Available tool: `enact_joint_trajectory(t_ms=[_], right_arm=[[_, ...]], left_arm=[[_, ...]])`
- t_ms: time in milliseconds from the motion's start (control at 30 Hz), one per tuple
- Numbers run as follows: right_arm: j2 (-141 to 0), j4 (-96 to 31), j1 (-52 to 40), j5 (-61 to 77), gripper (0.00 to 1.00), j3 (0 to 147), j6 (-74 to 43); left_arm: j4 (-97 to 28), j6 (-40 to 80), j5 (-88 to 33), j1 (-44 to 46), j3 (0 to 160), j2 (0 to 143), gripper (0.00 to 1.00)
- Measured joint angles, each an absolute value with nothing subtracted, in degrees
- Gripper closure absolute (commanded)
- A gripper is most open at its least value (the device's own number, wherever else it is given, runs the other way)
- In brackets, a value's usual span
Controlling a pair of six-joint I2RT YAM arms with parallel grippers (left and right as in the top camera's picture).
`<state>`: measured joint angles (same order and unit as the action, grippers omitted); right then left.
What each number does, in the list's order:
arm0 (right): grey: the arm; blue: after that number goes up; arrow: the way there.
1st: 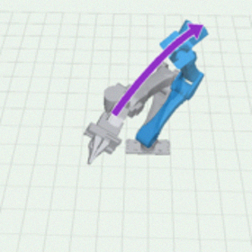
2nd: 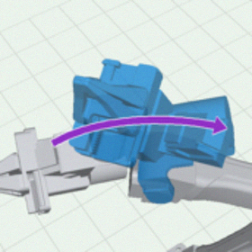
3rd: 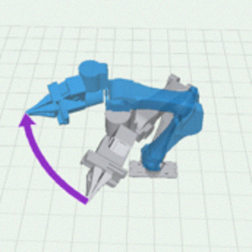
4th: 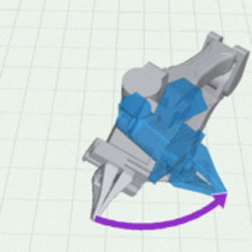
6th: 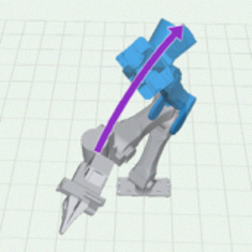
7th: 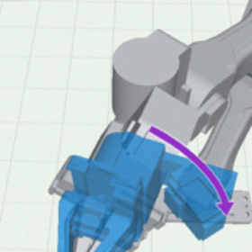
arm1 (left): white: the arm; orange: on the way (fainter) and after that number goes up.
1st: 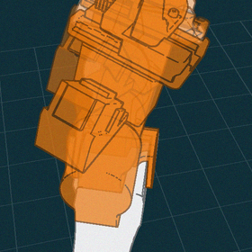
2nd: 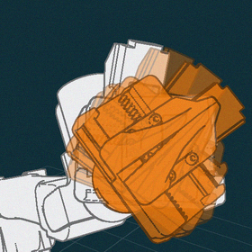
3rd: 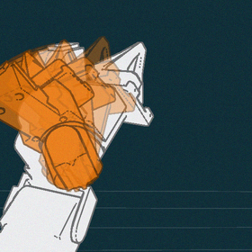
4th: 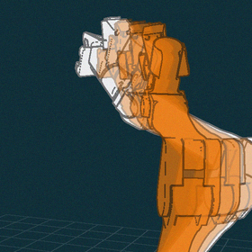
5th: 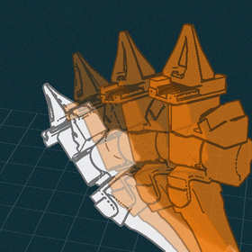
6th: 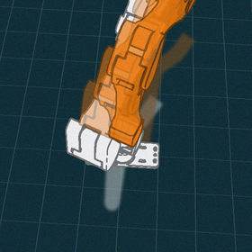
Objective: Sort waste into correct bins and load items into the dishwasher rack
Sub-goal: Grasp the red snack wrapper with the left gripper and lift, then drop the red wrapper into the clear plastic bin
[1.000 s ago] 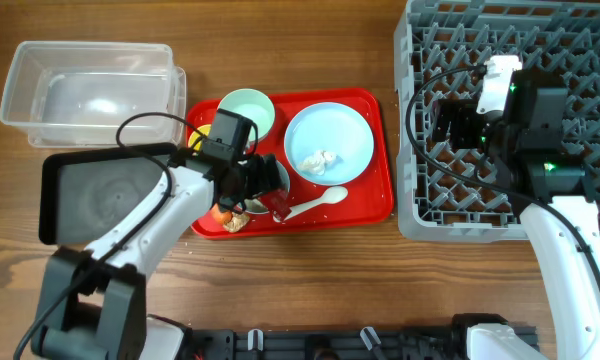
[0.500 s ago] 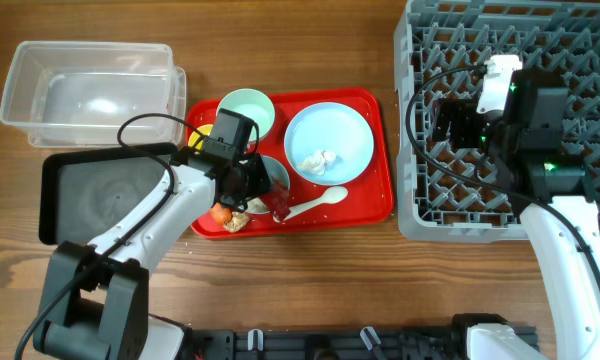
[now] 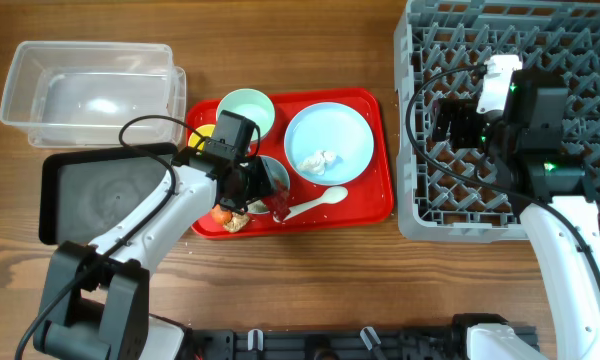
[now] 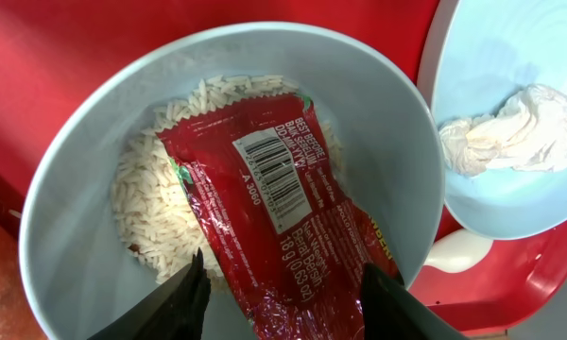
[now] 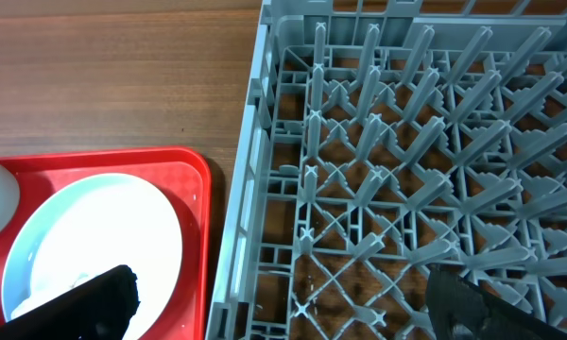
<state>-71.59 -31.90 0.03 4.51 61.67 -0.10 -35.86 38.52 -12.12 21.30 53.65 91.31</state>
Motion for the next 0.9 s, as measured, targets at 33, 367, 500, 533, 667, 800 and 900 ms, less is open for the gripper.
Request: enact_joint_trajectory(t_ms=[33,367,500,533,667,800,900], right_arm=[[-71.6,-31.9,0.0,4.5,0.0,61.7,-0.1],[-71.6,-31.9,0.0,4.5,0.0,61.7,-0.1],[-71.6,-31.9,0.0,4.5,0.0,61.7,-0.1],[-71.6,-31.9,0.0,4.5,0.0,61.7,-0.1],[-71.6,-31.9,0.0,4.5,0.0,61.7,-0.1],[-71.6,-31.9,0.0,4.5,0.0,61.7,-0.1],[-71.6,-31.9,0.0,4.5,0.0,61.7,-0.1]], left_arm=[[-35.8,38.5,-12.1,21.3,53.6,91.3,0.47],[-35.4,38.8,-12.1,21.3,53.6,94.3,0.79],[-33.7,38.6,-12.1,21.3,53.6,94.5,0.96],[-33.4,38.3,-12.1,21.3,53.6,94.4,0.96],[-32.8,38.4,-12.2,20.8,53.6,93.5,0.96],[-32.8,36.9,-12.2,18.2,55.1,90.9,0.96],[-31.8,33.8,-12.3,14.3,57.9,87.6,0.96]])
